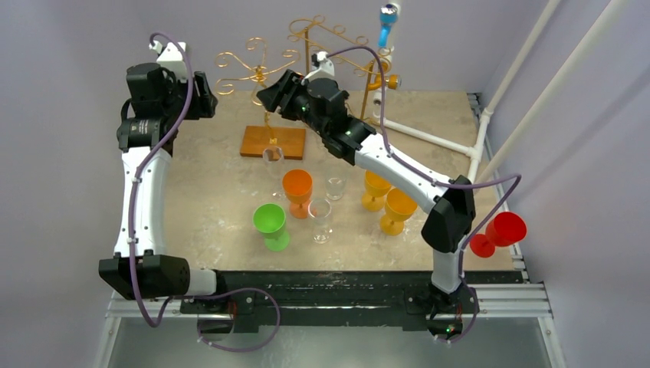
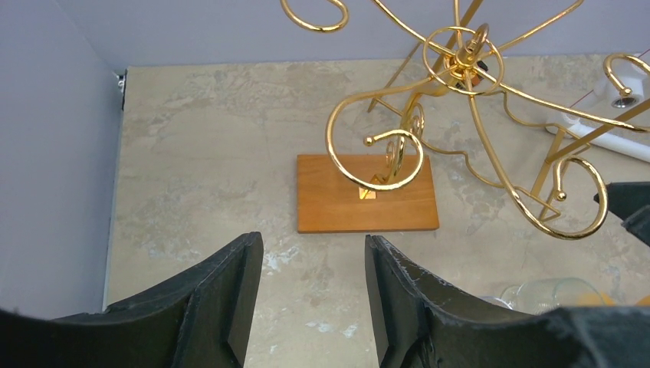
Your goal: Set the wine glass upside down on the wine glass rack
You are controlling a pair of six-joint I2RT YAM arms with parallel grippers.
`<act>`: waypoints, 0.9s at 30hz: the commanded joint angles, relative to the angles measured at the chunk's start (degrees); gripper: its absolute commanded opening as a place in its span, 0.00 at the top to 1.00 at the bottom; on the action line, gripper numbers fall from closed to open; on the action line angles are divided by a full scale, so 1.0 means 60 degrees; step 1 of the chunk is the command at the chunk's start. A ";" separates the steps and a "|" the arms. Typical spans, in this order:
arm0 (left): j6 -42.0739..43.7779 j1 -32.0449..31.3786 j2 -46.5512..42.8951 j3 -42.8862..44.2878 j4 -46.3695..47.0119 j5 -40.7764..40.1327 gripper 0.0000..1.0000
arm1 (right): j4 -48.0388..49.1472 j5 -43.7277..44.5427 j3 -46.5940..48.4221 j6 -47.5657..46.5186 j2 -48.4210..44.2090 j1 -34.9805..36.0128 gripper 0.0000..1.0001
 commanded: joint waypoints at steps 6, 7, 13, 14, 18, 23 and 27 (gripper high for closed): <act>0.0157 0.0057 -0.0495 0.0036 0.0310 0.0000 0.46 | -0.0407 -0.0426 0.1355 0.0762 0.0864 -0.0220 0.46; 0.0129 0.0057 -0.0507 0.0013 0.0300 0.0011 0.46 | -0.0653 -0.0429 0.1513 0.0811 0.0951 -0.0221 0.46; 0.0200 0.0058 -0.0655 -0.0198 0.0394 0.0013 0.46 | -0.0750 -0.0372 0.1636 0.1009 0.1078 -0.0224 0.60; 0.0206 0.0054 -0.0670 -0.0187 0.0376 0.0031 0.46 | -0.0703 -0.0353 0.1609 0.1017 0.1056 -0.0217 0.67; 0.0246 0.0058 -0.0713 -0.0140 0.0318 0.0013 0.46 | -0.0673 -0.0295 0.1385 0.0939 0.0720 -0.0270 0.89; 0.0369 0.0053 -0.0766 -0.0182 0.0367 -0.0292 0.46 | -0.1009 -0.0669 0.0998 0.0900 0.0032 -0.0610 0.96; 0.0302 0.0054 -0.0790 -0.0213 0.0430 -0.0274 0.46 | -0.1458 -0.1487 0.0760 0.0913 -0.0348 -0.1096 0.97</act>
